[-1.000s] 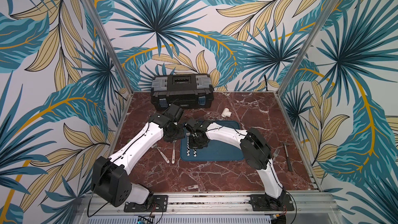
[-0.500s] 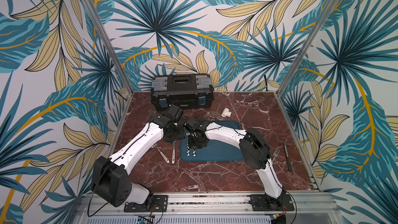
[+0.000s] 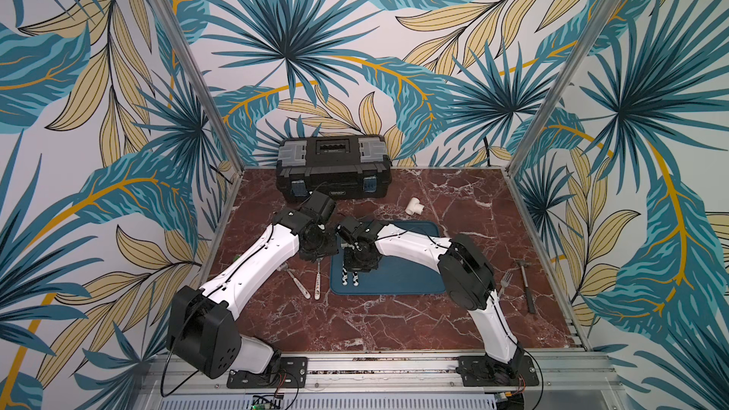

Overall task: Set the spoon and fork side by side
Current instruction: Place the spoon on the tray.

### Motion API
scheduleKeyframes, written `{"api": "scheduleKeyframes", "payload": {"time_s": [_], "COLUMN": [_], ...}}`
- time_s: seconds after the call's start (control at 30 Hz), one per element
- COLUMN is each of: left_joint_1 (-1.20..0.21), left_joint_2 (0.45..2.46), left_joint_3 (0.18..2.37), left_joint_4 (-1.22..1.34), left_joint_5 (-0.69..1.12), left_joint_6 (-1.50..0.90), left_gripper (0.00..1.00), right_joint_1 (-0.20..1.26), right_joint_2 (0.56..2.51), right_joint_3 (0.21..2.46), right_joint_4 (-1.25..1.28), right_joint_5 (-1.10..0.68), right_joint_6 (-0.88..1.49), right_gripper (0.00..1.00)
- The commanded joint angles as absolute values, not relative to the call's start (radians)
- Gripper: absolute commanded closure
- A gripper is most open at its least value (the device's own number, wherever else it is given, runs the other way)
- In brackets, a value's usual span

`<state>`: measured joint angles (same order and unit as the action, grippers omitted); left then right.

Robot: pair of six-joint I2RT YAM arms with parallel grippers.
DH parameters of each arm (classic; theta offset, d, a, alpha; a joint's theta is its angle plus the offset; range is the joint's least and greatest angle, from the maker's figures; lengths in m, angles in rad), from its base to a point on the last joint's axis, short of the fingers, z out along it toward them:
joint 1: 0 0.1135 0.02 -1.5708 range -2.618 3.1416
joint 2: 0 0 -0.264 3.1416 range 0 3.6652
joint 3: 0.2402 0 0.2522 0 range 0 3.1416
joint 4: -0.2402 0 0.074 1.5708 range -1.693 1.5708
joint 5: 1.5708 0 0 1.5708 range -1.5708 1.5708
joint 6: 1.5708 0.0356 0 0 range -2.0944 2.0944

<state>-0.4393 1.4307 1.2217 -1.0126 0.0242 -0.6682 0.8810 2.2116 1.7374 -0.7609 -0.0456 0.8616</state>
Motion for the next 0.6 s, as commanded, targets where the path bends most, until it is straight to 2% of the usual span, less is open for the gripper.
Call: {"api": "scheduleKeyframes", "payload": {"time_s": [0.0,0.2,0.57], "left_joint_1": [-0.433,-0.433,-0.433], "left_joint_2": [1.416,1.417,1.415], "left_joint_3": [1.205,1.206,1.211], "left_joint_4": [-1.011,-1.009,-1.014], "left_joint_5": [0.026,0.024,0.021], "left_joint_6": [-0.655,-0.660,-0.659], "left_gripper": [0.47,0.47,0.47], "right_joint_1": [0.887,0.887,0.888], "right_joint_2": [2.264,2.265,2.256], "right_joint_3": [1.720,1.721,1.717], "right_joint_4": [-0.782,-0.794,-0.811], "right_joint_5": [-0.034,-0.015,0.018], "right_joint_6": [0.876,0.888,0.882], "right_gripper": [0.76,0.85,0.86]}}
